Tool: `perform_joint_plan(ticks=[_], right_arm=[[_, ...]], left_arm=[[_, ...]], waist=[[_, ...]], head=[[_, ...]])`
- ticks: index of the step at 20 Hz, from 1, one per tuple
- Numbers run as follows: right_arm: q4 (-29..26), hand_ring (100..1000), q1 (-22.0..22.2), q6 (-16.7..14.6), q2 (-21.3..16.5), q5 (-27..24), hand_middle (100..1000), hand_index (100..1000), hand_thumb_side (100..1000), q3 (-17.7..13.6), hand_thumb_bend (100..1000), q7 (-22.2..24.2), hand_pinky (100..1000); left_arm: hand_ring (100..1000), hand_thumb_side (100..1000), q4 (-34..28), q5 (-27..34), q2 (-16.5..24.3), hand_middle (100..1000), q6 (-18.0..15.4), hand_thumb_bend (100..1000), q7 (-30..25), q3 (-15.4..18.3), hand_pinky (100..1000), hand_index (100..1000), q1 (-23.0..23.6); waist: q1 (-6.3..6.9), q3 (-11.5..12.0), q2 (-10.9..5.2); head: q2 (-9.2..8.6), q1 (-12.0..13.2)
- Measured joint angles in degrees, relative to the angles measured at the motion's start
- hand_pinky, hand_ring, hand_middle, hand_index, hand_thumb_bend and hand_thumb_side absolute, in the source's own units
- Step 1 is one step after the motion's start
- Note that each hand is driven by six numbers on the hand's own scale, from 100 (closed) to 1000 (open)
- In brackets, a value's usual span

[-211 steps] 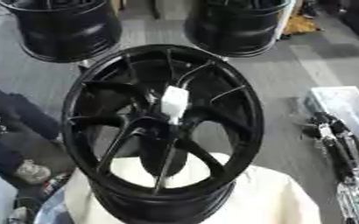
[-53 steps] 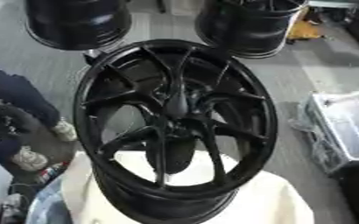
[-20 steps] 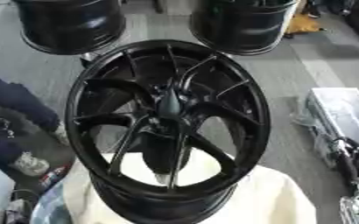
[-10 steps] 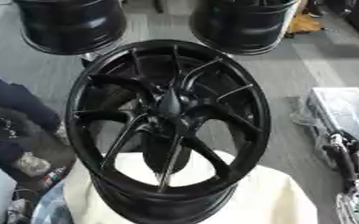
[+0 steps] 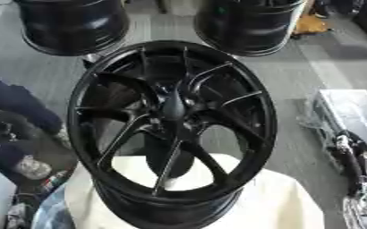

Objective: Pull the pin out of the wheel hub.

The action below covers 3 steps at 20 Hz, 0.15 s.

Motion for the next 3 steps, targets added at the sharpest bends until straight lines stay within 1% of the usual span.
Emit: perform_joint_plan(ticks=[3], right_arm=[[-0.58,646,-0.01,-1.05,0.0,-0.63,654,855,679,0.33,100,0.85,754]], left_arm=[[595,905,0.0,0.0,-0.01,578,0.07,100,-0.08,0.0,736,664,0.0]], waist=[[0.0,0.0,0.0]], head=[[0.0,0.01]])
